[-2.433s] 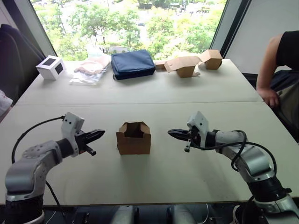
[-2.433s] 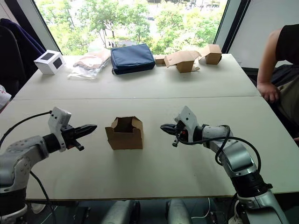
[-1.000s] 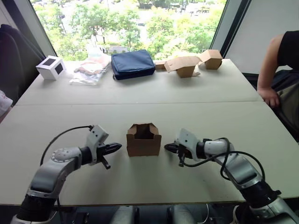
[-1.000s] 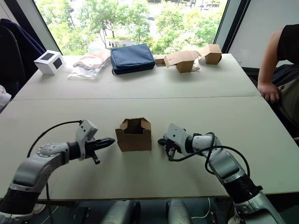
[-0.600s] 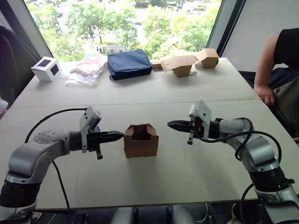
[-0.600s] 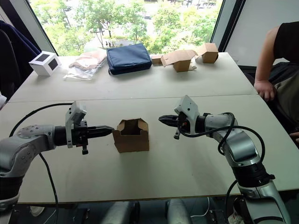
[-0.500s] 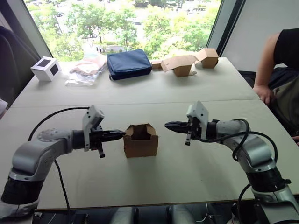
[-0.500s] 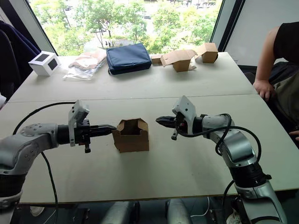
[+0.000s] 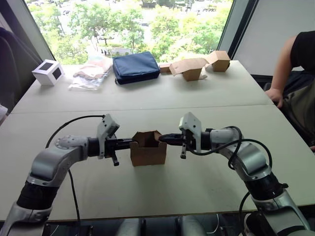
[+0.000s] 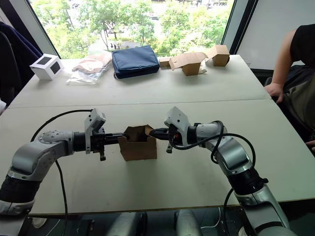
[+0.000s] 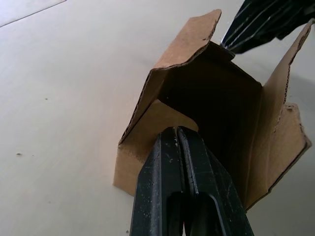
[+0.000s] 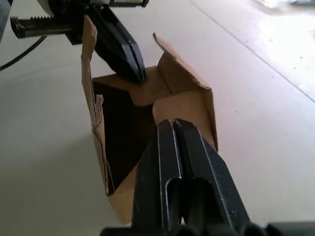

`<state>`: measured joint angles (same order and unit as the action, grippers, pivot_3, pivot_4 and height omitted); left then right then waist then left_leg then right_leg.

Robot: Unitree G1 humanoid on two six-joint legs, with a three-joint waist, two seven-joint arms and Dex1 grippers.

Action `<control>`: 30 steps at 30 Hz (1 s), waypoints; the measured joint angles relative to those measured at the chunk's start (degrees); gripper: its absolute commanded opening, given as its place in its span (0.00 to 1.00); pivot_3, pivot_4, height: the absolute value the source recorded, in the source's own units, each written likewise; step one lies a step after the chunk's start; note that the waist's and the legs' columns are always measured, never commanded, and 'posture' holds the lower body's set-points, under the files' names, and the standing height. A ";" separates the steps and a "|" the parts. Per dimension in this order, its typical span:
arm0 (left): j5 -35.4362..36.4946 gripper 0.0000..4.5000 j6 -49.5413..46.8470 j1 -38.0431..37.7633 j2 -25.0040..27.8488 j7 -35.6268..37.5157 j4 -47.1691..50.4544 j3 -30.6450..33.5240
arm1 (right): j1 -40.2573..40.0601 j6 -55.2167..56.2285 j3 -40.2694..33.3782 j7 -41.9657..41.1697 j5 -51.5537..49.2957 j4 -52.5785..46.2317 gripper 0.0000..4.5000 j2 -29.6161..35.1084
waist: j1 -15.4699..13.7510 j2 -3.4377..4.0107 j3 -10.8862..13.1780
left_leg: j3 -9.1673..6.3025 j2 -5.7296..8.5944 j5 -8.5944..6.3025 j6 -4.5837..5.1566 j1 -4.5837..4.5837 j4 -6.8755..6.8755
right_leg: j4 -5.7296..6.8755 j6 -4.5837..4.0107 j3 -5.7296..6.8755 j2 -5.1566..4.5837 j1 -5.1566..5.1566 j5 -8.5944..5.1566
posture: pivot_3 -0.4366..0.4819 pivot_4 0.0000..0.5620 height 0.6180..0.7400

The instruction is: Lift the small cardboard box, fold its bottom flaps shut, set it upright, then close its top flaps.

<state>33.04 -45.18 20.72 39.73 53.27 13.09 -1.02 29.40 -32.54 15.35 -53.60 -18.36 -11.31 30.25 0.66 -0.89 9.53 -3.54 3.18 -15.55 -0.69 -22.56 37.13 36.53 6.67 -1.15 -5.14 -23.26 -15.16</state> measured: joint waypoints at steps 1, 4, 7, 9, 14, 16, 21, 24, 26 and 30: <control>-0.02 0.01 0.10 -0.01 -0.19 -0.17 0.00 0.00 | 0.05 0.46 0.33 -0.17 0.33 0.62 0.00 -0.09 | 0.03 0.00 0.00 | 0.00 0.00 0.00 0.00 0.00 0.00 | 0.00 0.00 0.00 0.01 0.00 0.00 | 0.48 0.27 1.00; -0.05 0.01 0.58 -0.23 -0.55 -0.78 0.12 -0.01 | 1.15 1.30 1.46 -0.36 1.89 2.19 0.00 -0.37 | 0.09 0.00 0.00 | 0.00 0.00 0.00 0.00 0.00 -0.01 | 0.00 0.00 0.00 0.01 -0.02 0.00 | 0.48 0.27 1.00; -0.05 0.01 0.63 -0.48 -0.70 -1.12 0.48 -0.02 | 1.80 2.47 2.21 -0.59 2.96 3.34 0.00 -0.51 | 0.08 0.00 0.00 | 0.00 -0.01 0.00 0.00 0.00 -0.02 | 0.00 0.00 0.00 0.02 -0.03 0.00 | 0.48 0.27 1.00; -0.04 0.01 0.66 -0.64 -0.71 -1.25 0.57 -0.01 | 2.08 3.03 2.33 -0.83 3.60 3.83 0.00 -0.69 | 0.08 0.00 0.00 | 0.00 -0.01 0.00 -0.01 0.00 -0.02 | 0.00 0.00 0.00 0.03 -0.02 0.00 | 0.48 0.27 1.00; 0.59 0.01 0.49 -0.69 -0.69 -1.29 0.59 0.72 | 2.14 3.07 2.38 -1.09 3.79 3.92 0.00 -1.38 | 0.08 0.00 0.00 | 0.00 -0.01 0.00 -0.01 0.00 -0.02 | 0.00 0.00 0.00 0.03 -0.02 0.00 | 0.48 0.27 1.00; 3.54 0.01 -1.11 -0.68 -0.66 -1.13 0.65 3.52 | 2.15 2.85 2.08 -1.32 3.39 3.90 0.00 -1.72 | 0.13 0.00 0.00 | 0.00 -0.01 0.00 -0.01 0.00 -0.02 | 0.00 0.00 -0.01 0.02 -0.04 0.00 | 0.48 0.27 1.00; 6.70 0.01 -0.14 1.28 0.88 -0.48 -2.06 11.66 | 2.30 -0.73 -3.17 -1.83 -1.64 1.48 0.00 -1.33 | -0.02 0.01 0.01 | -0.01 -0.01 0.01 -0.02 -0.01 -0.03 | 0.00 0.00 0.01 0.02 -0.04 0.00 | 0.48 0.27 1.00; 5.41 0.01 1.74 5.19 1.95 0.77 -10.21 12.66 | 2.64 -3.87 -6.78 -1.84 -5.32 -2.59 0.00 0.01 | -0.23 0.01 0.01 | -0.04 0.02 0.01 -0.03 0.00 -0.02 | -0.02 0.00 0.09 0.08 0.01 0.00 | 0.48 0.27 1.00; 3.00 0.01 4.31 8.03 1.98 2.48 -16.23 10.88 | 2.64 -6.27 -8.96 -1.50 -7.65 -5.31 0.00 0.75 | -0.23 0.01 0.01 | -0.04 0.04 0.01 -0.02 0.00 -0.01 | -0.04 0.00 0.09 0.08 0.04 0.01 | 0.48 0.27 1.00; -2.22 0.01 8.91 12.63 -0.04 7.46 -26.93 4.38 | 2.36 -11.78 -11.53 -1.19 -13.27 -11.73 0.00 2.71 | -0.15 0.01 0.02 | -0.03 0.04 0.01 -0.01 -0.04 -0.02 | -0.09 0.01 0.10 0.08 0.02 0.01 | 0.48 0.27 1.00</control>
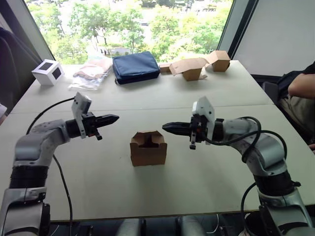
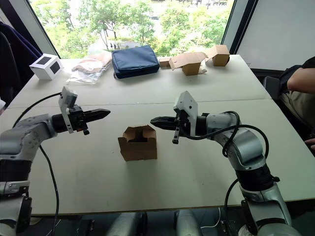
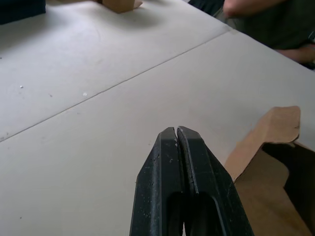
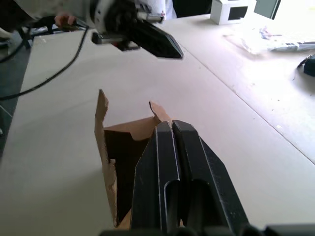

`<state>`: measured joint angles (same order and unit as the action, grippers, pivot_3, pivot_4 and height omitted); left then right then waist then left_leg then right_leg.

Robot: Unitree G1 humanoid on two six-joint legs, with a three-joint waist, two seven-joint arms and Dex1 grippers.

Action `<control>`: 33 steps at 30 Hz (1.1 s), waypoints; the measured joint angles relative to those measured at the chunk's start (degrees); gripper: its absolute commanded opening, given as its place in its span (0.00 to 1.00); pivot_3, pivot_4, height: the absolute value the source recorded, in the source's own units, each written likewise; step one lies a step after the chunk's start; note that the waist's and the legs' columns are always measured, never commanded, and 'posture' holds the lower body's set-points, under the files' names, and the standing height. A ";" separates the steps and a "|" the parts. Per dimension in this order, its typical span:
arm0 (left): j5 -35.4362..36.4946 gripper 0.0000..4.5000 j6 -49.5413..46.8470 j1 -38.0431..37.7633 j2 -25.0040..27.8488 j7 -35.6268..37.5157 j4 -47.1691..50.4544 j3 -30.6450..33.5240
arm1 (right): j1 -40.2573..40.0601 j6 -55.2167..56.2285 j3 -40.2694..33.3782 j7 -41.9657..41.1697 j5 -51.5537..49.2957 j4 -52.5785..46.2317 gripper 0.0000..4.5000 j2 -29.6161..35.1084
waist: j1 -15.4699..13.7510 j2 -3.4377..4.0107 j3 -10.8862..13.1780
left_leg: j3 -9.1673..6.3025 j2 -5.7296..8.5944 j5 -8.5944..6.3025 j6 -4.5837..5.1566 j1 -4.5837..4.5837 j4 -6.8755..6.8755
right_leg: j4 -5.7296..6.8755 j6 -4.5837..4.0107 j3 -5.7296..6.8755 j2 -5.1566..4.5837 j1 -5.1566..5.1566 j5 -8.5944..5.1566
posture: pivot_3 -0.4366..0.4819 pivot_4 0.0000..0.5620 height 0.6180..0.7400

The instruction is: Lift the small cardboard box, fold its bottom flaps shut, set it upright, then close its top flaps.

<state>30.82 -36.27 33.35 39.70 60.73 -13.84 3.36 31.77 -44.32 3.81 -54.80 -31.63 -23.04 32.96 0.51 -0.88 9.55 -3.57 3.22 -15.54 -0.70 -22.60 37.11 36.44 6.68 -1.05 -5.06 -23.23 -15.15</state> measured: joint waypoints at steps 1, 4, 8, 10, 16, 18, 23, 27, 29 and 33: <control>-1.08 0.01 0.96 0.62 -0.83 0.97 -2.09 -1.53 | 0.02 -0.96 0.04 -0.02 -1.24 -1.92 0.00 0.15 | 0.06 -0.01 0.00 | 0.00 0.00 0.00 0.00 -0.01 -0.01 | -0.01 0.00 0.00 0.00 -0.01 0.00 | 0.48 0.27 1.00; -4.89 0.01 4.59 4.49 -3.95 4.94 -11.11 -5.84 | -0.49 -2.90 2.38 0.34 -2.14 -6.46 0.00 1.97 | 0.14 -0.02 0.00 | 0.02 -0.01 0.00 0.01 -0.02 0.00 | 0.00 0.00 0.00 0.02 -0.05 0.00 | 0.48 0.27 1.00; -8.54 0.01 8.66 7.62 -6.34 9.32 -19.58 -9.21 | -1.90 -1.73 9.99 1.85 2.11 -9.37 0.00 2.56 | 0.41 -0.06 0.00 | 0.04 -0.03 0.00 0.02 -0.05 0.00 | 0.02 0.00 -0.01 0.06 -0.10 0.00 | 0.48 0.27 1.00; -9.58 0.01 9.98 7.64 -6.83 10.42 -21.34 -9.41 | -2.65 -0.79 12.18 3.15 4.36 -9.35 0.00 2.51 | 0.43 -0.06 0.00 | 0.07 -0.03 0.01 0.02 -0.12 0.02 | 0.04 0.01 -0.03 0.04 -0.18 0.00 | 0.48 0.27 1.00; -11.31 0.01 10.92 7.62 -7.60 12.79 -23.31 -9.39 | -2.98 1.71 16.32 5.11 9.22 -9.32 0.00 2.51 | 0.10 -0.08 0.01 | 0.04 -0.02 0.01 0.02 -0.18 0.10 | 0.06 0.02 0.01 0.03 -0.18 0.01 | 0.48 0.27 1.00; -11.91 0.01 11.50 7.62 -7.76 12.88 -23.36 -9.38 | -3.61 2.52 18.18 5.78 10.98 -9.01 0.00 2.27 | 0.13 -0.09 0.00 | 0.04 -0.02 0.01 0.02 -0.18 0.11 | 0.07 0.02 0.01 0.03 -0.17 0.01 | 0.48 0.27 1.00; -12.31 0.01 11.75 6.78 -7.75 13.74 -22.05 -9.33 | -3.77 3.59 20.09 6.17 12.90 -7.50 0.00 1.68 | 0.24 -0.09 0.00 | 0.04 -0.02 0.01 0.02 -0.17 0.10 | 0.10 0.02 0.01 0.05 -0.19 0.01 | 0.48 0.27 1.00; -12.74 0.01 11.81 5.62 -7.81 14.02 -21.26 -9.31 | -3.26 3.53 20.00 6.18 12.76 -5.23 0.00 -0.52 | 0.26 -0.09 0.00 | 0.04 -0.03 0.01 0.02 -0.16 0.10 | 0.14 0.01 0.00 0.06 -0.20 0.01 | 0.48 0.27 1.00; -12.85 0.01 11.82 4.98 -7.97 13.98 -21.20 -9.31 | -2.40 3.54 20.02 6.09 12.82 -3.94 0.00 -0.92 | 0.24 -0.09 0.00 | 0.03 -0.02 0.01 0.02 -0.16 0.11 | 0.15 0.02 0.00 0.05 -0.20 0.01 | 0.48 0.27 1.00; -12.84 0.01 11.46 3.97 -8.23 13.89 -19.27 -9.27 | -1.62 3.55 20.01 5.71 12.78 -2.35 0.00 -1.78 | 0.12 -0.09 0.00 | 0.01 -0.02 0.01 0.02 -0.17 0.11 | 0.16 0.01 0.01 0.04 -0.20 0.01 | 0.48 0.27 1.00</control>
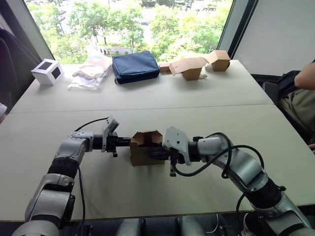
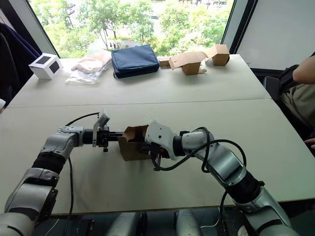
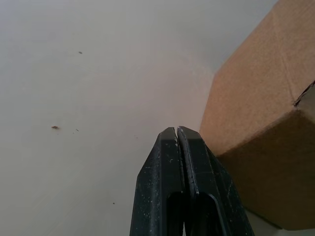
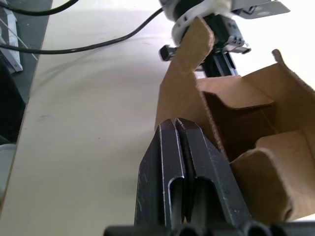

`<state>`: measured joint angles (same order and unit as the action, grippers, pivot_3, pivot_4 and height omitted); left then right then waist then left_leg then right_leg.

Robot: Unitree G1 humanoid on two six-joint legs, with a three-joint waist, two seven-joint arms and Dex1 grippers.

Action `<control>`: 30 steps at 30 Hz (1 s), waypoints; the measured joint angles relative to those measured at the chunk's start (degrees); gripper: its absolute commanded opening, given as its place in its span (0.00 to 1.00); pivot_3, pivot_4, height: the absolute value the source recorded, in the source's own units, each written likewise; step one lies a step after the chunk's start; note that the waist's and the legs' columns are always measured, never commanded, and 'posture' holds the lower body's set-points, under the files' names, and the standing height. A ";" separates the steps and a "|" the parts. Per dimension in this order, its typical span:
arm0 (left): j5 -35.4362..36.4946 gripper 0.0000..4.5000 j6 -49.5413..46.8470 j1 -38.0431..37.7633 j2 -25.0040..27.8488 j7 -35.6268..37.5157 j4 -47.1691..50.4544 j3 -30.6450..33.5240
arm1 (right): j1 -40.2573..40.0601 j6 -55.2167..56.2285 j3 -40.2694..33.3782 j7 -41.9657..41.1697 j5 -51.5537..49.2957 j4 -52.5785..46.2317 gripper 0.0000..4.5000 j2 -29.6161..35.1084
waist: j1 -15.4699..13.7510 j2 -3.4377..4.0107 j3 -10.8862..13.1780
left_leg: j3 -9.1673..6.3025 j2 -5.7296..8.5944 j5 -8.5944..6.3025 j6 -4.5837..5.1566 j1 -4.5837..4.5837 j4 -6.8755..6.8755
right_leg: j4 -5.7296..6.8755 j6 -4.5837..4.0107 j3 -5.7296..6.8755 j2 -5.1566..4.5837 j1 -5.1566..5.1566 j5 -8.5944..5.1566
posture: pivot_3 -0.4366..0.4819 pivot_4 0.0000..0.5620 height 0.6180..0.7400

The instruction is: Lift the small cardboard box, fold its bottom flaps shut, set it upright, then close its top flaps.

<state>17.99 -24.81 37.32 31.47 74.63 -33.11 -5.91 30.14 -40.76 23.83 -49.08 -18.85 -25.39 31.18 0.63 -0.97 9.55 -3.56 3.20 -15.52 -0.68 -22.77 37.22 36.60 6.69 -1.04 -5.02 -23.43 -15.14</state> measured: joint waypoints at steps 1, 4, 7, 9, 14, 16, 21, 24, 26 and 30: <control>0.01 0.01 -0.07 -0.08 -0.02 -0.01 0.33 0.00 | 0.01 -0.05 -0.02 -0.18 -0.10 0.06 0.00 -0.25 | 0.03 0.00 0.00 | 0.00 0.00 0.00 0.00 0.00 0.00 | 0.00 0.00 0.00 0.00 0.00 0.00 | 0.48 0.27 1.00; 0.05 0.01 -0.73 -0.67 -0.05 -0.12 1.59 0.05 | 0.33 -0.17 -0.05 -0.70 -0.68 0.63 0.00 -1.03 | 0.10 0.00 0.00 | 0.00 0.00 0.00 0.00 0.01 0.00 | 0.02 0.00 0.00 0.00 0.00 0.00 | 0.48 0.27 1.00; 0.10 0.01 -1.16 -0.99 -0.13 -0.28 1.96 0.09 | 1.60 -0.16 -0.07 -0.89 -0.59 1.68 0.00 -1.09 | 0.11 0.00 0.00 | 0.00 0.00 0.00 0.00 0.02 0.00 | 0.04 0.00 0.00 0.01 -0.02 0.00 | 0.48 0.27 1.00; 0.15 0.01 -1.25 -1.28 -0.16 -0.47 2.66 0.11 | 1.83 -0.12 -0.06 -0.91 -0.48 2.38 0.00 -1.37 | 0.11 0.00 0.00 | 0.00 0.00 0.00 0.00 0.02 0.00 | 0.04 0.00 0.00 0.01 -0.02 0.00 | 0.48 0.27 1.00; 0.20 0.01 -1.47 -1.77 -0.33 -1.40 3.82 0.20 | 1.86 -0.07 -0.02 -0.78 -0.42 4.39 0.00 -2.93 | 0.12 0.00 0.00 | 0.00 0.00 0.00 0.00 0.02 0.00 | 0.07 0.00 -0.01 0.01 -0.02 0.00 | 0.48 0.27 1.00; 0.22 0.01 -1.80 -1.82 -0.39 -1.62 4.17 0.27 | 1.87 -0.07 -0.02 -0.74 -0.44 4.62 0.00 -3.54 | 0.12 0.00 0.00 | 0.00 0.00 0.00 0.00 0.02 0.00 | 0.07 0.00 -0.01 0.01 -0.02 0.00 | 0.48 0.27 1.00; 0.24 0.01 -1.90 -2.84 -0.38 -2.46 4.70 0.88 | 1.86 0.15 0.03 -0.62 0.10 6.95 0.00 -4.62 | 0.12 0.00 0.00 | 0.01 0.00 0.00 -0.01 0.02 0.00 | 0.09 0.00 -0.01 0.00 -0.04 0.00 | 0.48 0.27 1.00; 0.22 0.01 -1.86 -3.25 -0.39 -4.34 4.86 2.06 | 1.87 0.62 0.03 -0.51 0.30 8.12 0.00 -5.54 | 0.12 0.00 0.00 | 0.00 0.00 0.00 -0.01 0.02 0.00 | 0.11 0.00 -0.01 0.00 -0.06 0.00 | 0.48 0.27 1.00; 0.19 0.01 -1.79 -3.50 -0.09 -6.40 5.29 3.44 | 2.00 1.32 0.02 -0.49 0.43 9.08 0.00 -6.39 | 0.14 0.00 0.00 | 0.00 0.00 0.00 -0.01 0.02 0.00 | 0.12 0.00 -0.02 0.00 -0.06 0.00 | 0.48 0.27 1.00; 1.56 0.01 -3.26 -7.33 2.34 -8.62 10.79 7.01 | 2.87 2.34 0.02 -0.89 0.59 10.51 0.00 -7.34 | 0.49 0.00 0.00 | 0.03 0.00 0.01 -0.02 0.02 -0.02 | 0.25 -0.01 -0.10 -0.01 -0.18 -0.01 | 0.48 0.27 1.00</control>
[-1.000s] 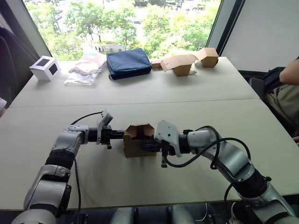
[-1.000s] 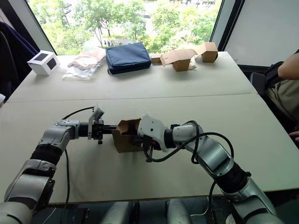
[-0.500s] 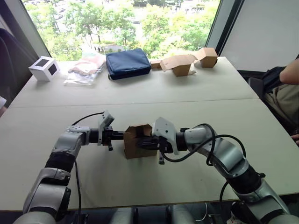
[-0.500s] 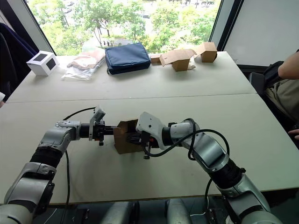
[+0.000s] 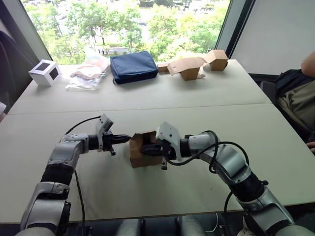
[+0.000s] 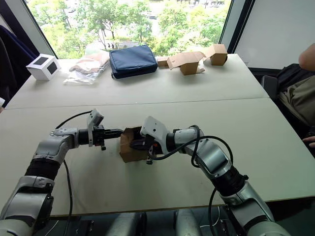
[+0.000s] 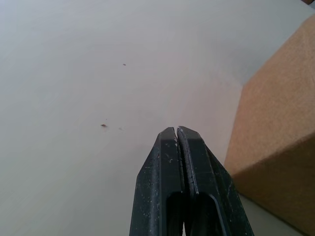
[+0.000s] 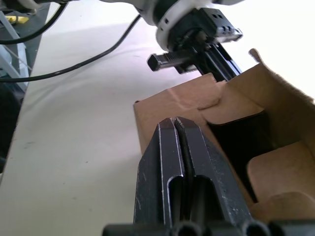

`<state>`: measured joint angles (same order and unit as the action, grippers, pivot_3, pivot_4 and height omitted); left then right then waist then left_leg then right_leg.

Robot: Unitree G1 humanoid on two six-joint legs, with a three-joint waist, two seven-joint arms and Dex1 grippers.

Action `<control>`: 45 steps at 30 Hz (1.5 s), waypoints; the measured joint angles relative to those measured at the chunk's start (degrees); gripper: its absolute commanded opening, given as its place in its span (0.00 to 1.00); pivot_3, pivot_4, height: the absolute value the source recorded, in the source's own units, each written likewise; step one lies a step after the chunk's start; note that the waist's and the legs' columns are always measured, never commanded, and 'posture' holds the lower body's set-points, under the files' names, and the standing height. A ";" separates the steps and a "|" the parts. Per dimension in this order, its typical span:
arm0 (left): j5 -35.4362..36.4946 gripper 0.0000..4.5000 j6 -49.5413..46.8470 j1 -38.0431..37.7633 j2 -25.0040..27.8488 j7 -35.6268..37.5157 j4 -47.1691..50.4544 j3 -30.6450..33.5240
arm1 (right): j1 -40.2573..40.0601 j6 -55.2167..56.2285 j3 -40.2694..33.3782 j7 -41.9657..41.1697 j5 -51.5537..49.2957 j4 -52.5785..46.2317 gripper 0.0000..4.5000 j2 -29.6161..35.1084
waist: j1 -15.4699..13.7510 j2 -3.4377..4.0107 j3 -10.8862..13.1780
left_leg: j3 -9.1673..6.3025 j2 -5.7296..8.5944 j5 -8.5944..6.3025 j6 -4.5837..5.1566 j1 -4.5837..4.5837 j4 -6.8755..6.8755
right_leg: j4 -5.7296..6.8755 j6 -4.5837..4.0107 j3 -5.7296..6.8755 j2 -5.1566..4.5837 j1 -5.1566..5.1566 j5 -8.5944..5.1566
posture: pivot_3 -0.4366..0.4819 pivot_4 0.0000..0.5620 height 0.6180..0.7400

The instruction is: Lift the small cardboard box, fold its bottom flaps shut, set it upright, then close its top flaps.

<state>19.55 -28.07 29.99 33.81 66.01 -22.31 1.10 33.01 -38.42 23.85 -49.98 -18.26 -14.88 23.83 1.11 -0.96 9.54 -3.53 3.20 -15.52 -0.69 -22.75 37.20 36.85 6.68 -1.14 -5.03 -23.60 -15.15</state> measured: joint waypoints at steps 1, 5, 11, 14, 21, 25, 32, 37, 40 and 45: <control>0.84 0.01 -1.47 -1.85 1.22 -0.37 2.97 0.83 | 0.21 0.08 0.01 -0.13 0.03 0.22 0.00 -0.06 | 0.01 0.00 0.00 | 0.00 0.00 0.00 -0.01 0.00 -0.01 | 0.02 -0.01 -0.02 -0.01 -0.03 0.00 | 0.48 0.27 1.00; 6.45 0.01 -9.24 -9.55 5.75 -1.29 17.31 5.49 | 0.55 1.01 -0.01 -0.77 0.13 1.37 0.00 -0.19 | -0.14 0.01 0.00 | 0.00 -0.01 0.00 -0.02 0.01 -0.04 | 0.02 -0.02 -0.05 -0.13 0.00 -0.01 | 0.48 0.27 1.00; 18.31 0.01 -21.06 -18.08 6.47 -5.39 35.94 11.78 | 0.60 3.49 0.01 -1.12 0.95 3.67 0.00 -1.30 | -0.38 0.01 0.00 | -0.03 0.01 0.00 -0.03 0.04 -0.04 | -0.01 -0.02 -0.04 -0.23 0.07 -0.01 | 0.48 0.27 1.00; 22.55 0.01 -24.32 -19.25 6.47 -7.68 41.91 12.58 | 0.59 4.07 0.03 -1.52 1.18 3.88 0.00 -1.81 | -0.34 0.01 0.00 | -0.03 0.01 0.00 -0.04 0.06 -0.05 | 0.00 -0.02 -0.04 -0.21 0.07 -0.01 | 0.48 0.27 1.00; 23.87 0.01 -24.89 -19.82 5.93 -11.27 44.01 9.70 | 0.59 4.65 0.10 -2.14 1.78 5.04 0.00 -2.55 | -0.32 0.01 0.00 | -0.03 0.01 0.01 -0.06 0.10 -0.07 | -0.01 -0.03 0.00 -0.16 0.08 -0.01 | 0.48 0.27 1.00; 23.69 0.01 -24.13 -21.10 5.28 -12.15 44.00 7.85 | 0.58 4.66 0.05 -2.14 1.77 5.04 0.00 -2.50 | -0.33 0.01 0.00 | -0.02 0.01 0.01 -0.06 0.10 -0.09 | -0.04 -0.03 0.00 -0.17 0.08 -0.01 | 0.48 0.27 1.00; 23.61 0.01 -22.58 -21.00 4.82 -12.66 42.73 6.42 | 0.24 4.33 -1.45 -2.44 0.77 3.65 0.00 -2.30 | -0.36 0.02 0.00 | -0.02 0.01 0.01 -0.06 0.10 -0.10 | -0.06 -0.04 0.00 -0.17 0.09 -0.02 | 0.48 0.27 1.00; 23.49 0.01 -21.90 -20.29 4.77 -12.60 41.34 5.53 | 0.26 -1.54 -8.91 -1.11 -8.05 -0.93 0.00 -4.24 | -0.39 0.02 0.00 | -0.04 0.00 0.01 -0.06 0.11 -0.11 | -0.08 -0.04 -0.04 -0.19 0.12 -0.01 | 0.48 0.27 1.00; 23.35 0.01 -21.04 -19.39 4.53 -12.49 40.30 4.50 | 3.15 -7.12 -15.67 1.26 -16.12 -2.75 0.00 -6.44 | -0.37 0.03 0.01 | -0.05 0.00 0.01 -0.07 0.12 -0.11 | -0.10 -0.04 -0.05 -0.19 0.14 -0.01 | 0.48 0.27 1.00; 22.64 0.01 -19.86 -18.00 4.45 -12.26 38.58 3.73 | 8.74 -2.08 -14.12 5.51 -9.12 1.49 0.00 -5.55 | -0.30 0.04 0.00 | -0.04 0.00 0.01 -0.07 0.13 -0.17 | -0.14 -0.04 -0.01 -0.19 0.12 -0.01 | 0.48 0.27 1.00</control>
<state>42.19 -47.93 11.99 38.26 53.75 16.27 4.83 41.75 -40.50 9.73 -44.47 -27.39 -13.38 18.28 0.82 -0.92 9.55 -3.57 3.20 -15.51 -0.76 -22.62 37.03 36.71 6.63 -1.15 -5.21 -23.48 -15.17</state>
